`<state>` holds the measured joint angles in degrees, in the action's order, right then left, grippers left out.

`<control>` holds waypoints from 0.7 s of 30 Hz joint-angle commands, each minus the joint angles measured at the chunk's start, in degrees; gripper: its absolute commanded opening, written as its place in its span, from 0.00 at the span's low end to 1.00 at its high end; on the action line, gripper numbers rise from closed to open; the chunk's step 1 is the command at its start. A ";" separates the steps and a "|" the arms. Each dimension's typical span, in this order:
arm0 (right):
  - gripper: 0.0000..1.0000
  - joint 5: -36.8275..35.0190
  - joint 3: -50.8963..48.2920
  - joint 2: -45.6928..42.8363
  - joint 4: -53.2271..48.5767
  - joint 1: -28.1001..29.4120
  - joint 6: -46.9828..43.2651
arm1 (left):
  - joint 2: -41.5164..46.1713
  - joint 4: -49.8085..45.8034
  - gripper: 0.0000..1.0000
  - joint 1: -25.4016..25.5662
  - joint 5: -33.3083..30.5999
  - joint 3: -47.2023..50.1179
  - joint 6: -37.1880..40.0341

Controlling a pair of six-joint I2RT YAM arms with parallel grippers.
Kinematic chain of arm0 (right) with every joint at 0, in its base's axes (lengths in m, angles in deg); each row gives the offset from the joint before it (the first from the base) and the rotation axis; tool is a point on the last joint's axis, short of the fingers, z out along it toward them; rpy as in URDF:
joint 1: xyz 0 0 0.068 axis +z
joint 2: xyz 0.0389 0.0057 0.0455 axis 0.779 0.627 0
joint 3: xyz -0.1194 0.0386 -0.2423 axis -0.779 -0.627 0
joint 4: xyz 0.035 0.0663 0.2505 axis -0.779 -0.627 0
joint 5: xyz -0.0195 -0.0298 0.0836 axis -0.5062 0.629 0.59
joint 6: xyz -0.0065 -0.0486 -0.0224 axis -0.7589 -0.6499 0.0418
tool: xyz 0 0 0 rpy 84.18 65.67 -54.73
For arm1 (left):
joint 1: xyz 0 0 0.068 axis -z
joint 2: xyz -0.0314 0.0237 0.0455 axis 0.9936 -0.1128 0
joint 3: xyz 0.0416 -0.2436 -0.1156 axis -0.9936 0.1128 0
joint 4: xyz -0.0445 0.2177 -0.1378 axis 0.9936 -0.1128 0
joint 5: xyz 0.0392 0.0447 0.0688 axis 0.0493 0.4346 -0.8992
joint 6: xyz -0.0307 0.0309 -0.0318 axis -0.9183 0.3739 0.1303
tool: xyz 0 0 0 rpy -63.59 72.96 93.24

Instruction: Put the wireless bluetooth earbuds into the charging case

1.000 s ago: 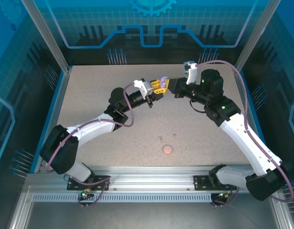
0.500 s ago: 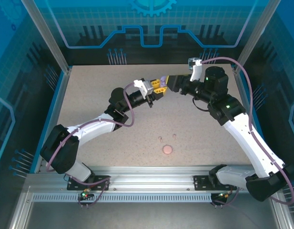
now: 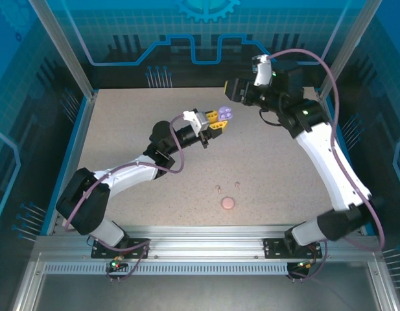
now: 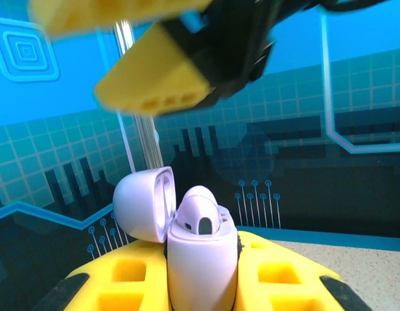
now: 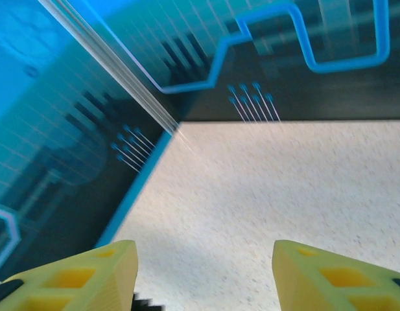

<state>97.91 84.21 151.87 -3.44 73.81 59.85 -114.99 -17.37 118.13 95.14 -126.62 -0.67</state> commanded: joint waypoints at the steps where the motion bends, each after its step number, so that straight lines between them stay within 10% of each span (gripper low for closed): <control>1: 0.53 0.80 4.13 5.25 -8.91 -0.85 -1.96 | -0.37 2.02 0.00 0.29 1.56 0.82 -1.15; 21: 0.40 3.10 -7.13 -2.38 -11.44 1.80 -2.46 | -1.60 1.72 0.00 0.46 -2.44 0.11 -1.94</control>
<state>99.42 79.36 151.50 -12.12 74.64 57.99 -115.45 -17.30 118.64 95.03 -125.81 -1.98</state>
